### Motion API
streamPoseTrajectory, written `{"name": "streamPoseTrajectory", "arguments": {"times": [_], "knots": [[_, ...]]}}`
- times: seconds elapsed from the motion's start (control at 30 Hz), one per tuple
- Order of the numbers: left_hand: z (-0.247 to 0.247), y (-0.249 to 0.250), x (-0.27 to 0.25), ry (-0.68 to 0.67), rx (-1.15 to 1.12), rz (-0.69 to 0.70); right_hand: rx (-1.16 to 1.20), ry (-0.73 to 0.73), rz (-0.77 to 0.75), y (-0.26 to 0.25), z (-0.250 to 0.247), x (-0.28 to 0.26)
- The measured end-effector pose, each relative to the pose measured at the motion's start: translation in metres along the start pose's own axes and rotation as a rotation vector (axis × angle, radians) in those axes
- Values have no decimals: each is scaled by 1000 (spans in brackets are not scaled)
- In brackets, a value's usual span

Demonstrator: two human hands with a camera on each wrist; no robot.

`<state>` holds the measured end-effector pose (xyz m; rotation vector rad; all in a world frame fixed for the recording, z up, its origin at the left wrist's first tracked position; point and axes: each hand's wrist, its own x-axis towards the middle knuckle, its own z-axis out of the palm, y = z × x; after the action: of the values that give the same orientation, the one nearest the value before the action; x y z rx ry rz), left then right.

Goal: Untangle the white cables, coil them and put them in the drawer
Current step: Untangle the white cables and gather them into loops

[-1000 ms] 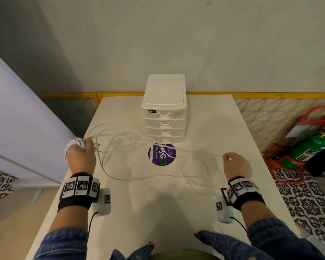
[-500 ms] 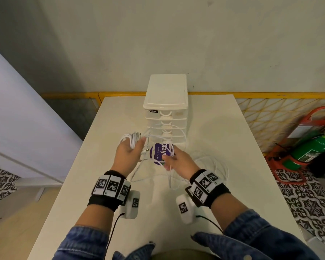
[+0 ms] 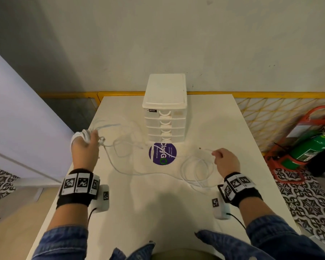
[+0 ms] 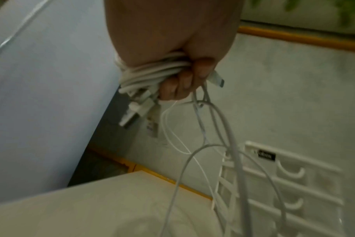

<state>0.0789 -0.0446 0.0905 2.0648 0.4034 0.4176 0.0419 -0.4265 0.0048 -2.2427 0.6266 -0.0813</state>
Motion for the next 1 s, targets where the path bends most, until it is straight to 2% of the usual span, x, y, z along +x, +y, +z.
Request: {"name": "streamPoseTrajectory", "arguments": {"times": [0.1,0.17,0.2,0.27,0.33,0.4,0.43,0.47,0.5,0.6,0.67,0.7,0.77,0.83,0.87,0.9,0.97,1.0], "knots": [[17,9,-13,-80,-37,-1,-44,-105,-72,-10,21,-6],[31,13,-22,-128,-110,-53,-297,-112,-160,-24,30,-10],[37,15,-26,-158,-134,-66,-378,-59,-253,-35,31,-14],[46,22,-34,-218,-177,-52,-277,-17,-479,-59,33,-23],[53,29,-41,-280,-272,-58,-102,-214,-616,-82,36,-31],[57,36,-46,-316,-325,-62,-31,-453,-594,-92,40,-39],[58,37,-47,-320,-324,-62,-1,-510,-553,-93,40,-41],[57,37,-47,-319,-307,-59,40,-502,-508,-91,37,-40],[55,35,-45,-309,-275,-49,77,-430,-455,-87,33,-37],[40,22,-32,-215,-165,-20,165,-44,-194,-60,11,-16],[28,11,-21,-154,-170,-62,286,130,41,-33,-5,-1],[24,7,-17,-145,-193,-79,301,162,132,-19,-10,4],[24,6,-16,-178,-198,-84,166,100,216,-2,-14,7],[32,10,-21,-245,-185,-67,-27,17,194,-3,-7,4],[38,13,-25,-274,-179,-58,-47,24,133,-10,-3,1],[42,16,-29,-300,-169,-51,-34,72,21,-20,1,-4],[50,21,-35,-342,-154,-42,39,185,-307,-43,5,-14],[53,22,-37,-358,-153,-41,90,180,-464,-54,6,-19]]}}
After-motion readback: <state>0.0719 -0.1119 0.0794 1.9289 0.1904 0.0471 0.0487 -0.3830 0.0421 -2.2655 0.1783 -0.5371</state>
